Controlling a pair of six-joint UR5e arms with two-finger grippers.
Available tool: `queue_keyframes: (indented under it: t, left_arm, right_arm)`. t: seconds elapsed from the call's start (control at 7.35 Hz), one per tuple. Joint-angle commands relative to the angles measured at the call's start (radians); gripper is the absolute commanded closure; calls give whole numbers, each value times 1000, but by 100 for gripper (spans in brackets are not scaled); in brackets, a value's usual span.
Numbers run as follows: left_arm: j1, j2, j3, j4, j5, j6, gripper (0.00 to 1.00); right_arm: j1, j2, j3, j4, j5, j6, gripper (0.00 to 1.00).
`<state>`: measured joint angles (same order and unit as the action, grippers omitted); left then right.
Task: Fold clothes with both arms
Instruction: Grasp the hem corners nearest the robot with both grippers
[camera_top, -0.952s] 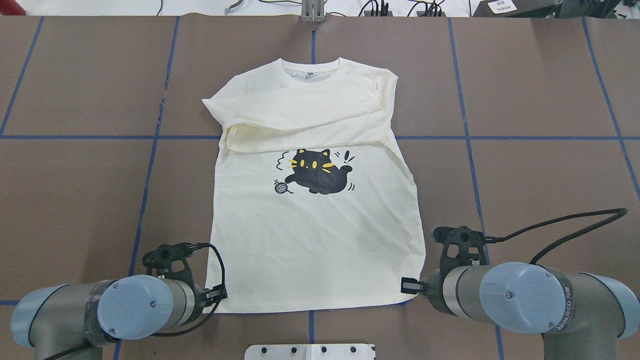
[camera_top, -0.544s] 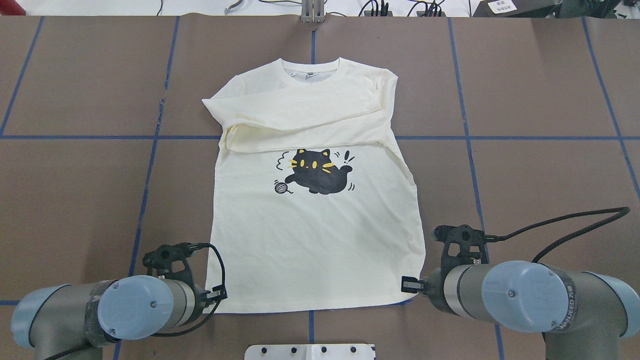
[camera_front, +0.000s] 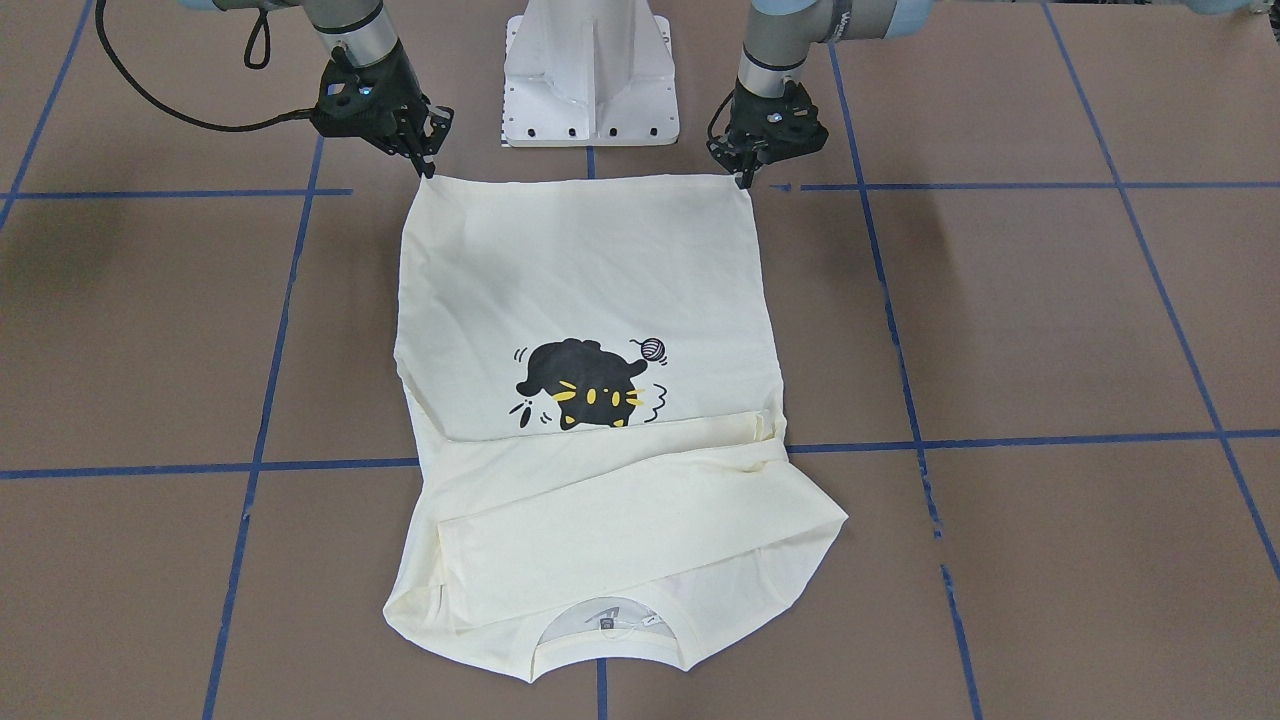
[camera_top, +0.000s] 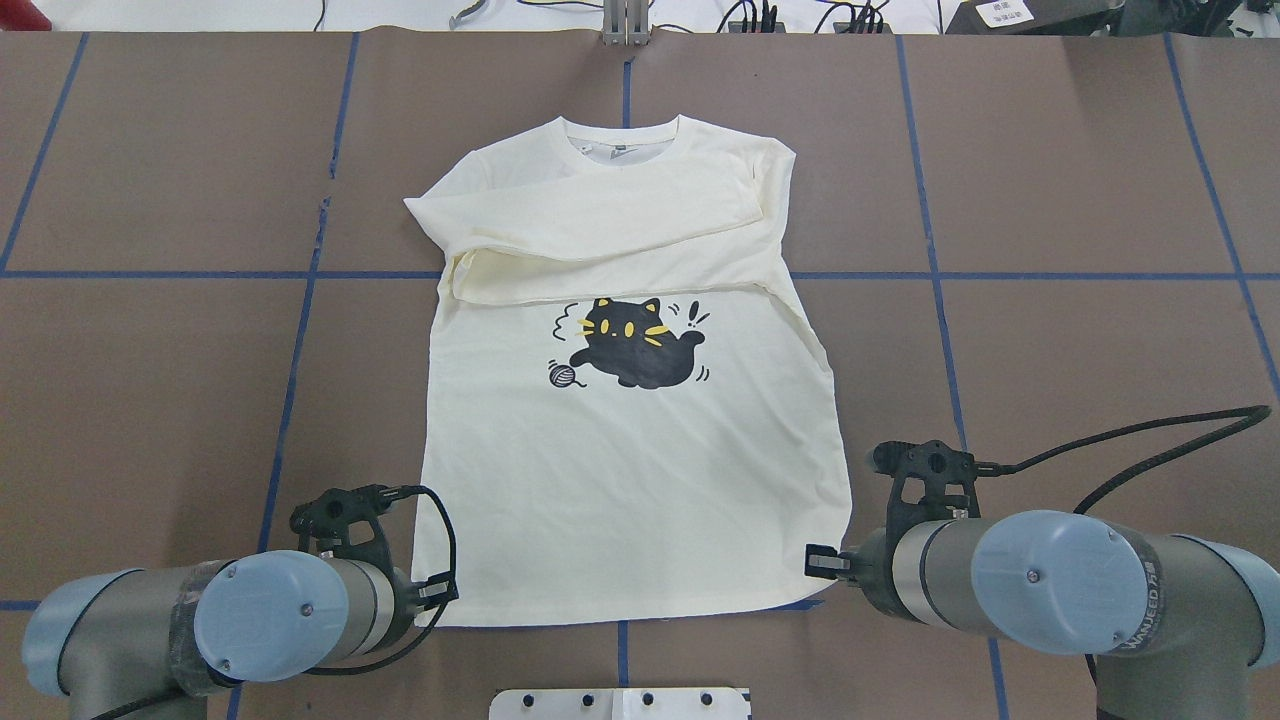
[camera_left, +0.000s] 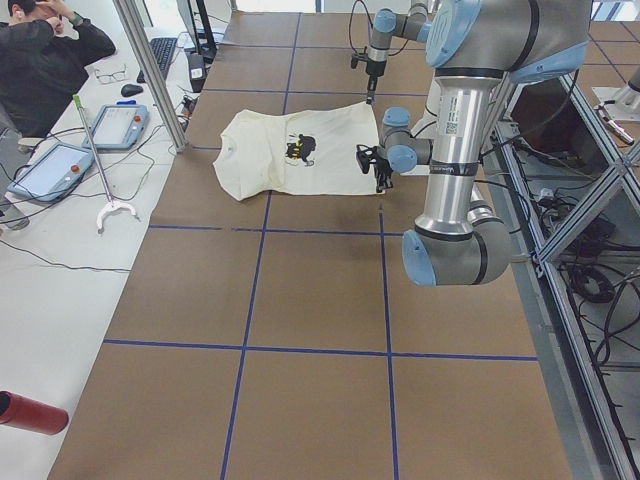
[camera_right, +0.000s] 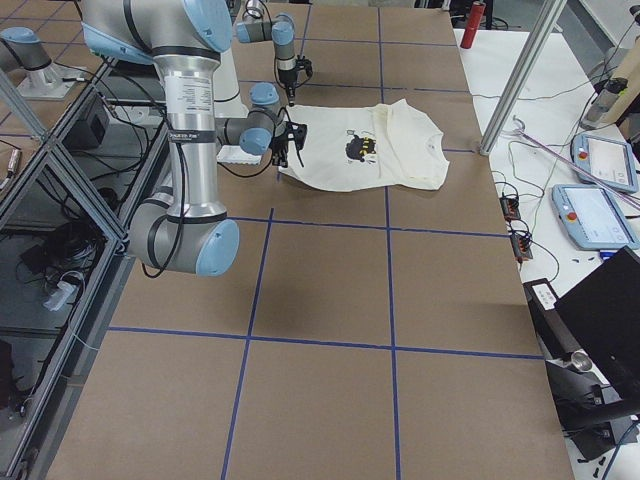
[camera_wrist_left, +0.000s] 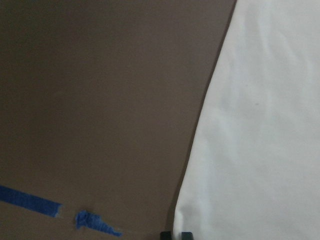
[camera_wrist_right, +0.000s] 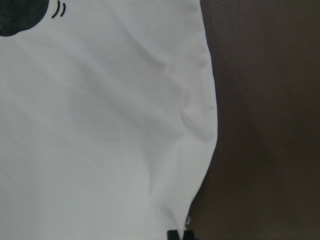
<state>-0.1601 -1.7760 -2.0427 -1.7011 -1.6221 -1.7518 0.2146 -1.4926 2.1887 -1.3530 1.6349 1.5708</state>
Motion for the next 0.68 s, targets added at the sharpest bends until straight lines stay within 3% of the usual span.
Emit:
queue_keyframes:
  t: [0.0,0.27,0.54]
  left_arm:
    - [1,3,-2,0,-1,2,100]
    - [-4,13,-69,70,-5,12,100]
    - [0,6,-247,246,-9,47,100]
  right_arm:
    - [0,0,2,0,0,0,100]
    - [11,-6,32,-2,35,-2,100]
    - [68,-24,93,-9,178,0,100]
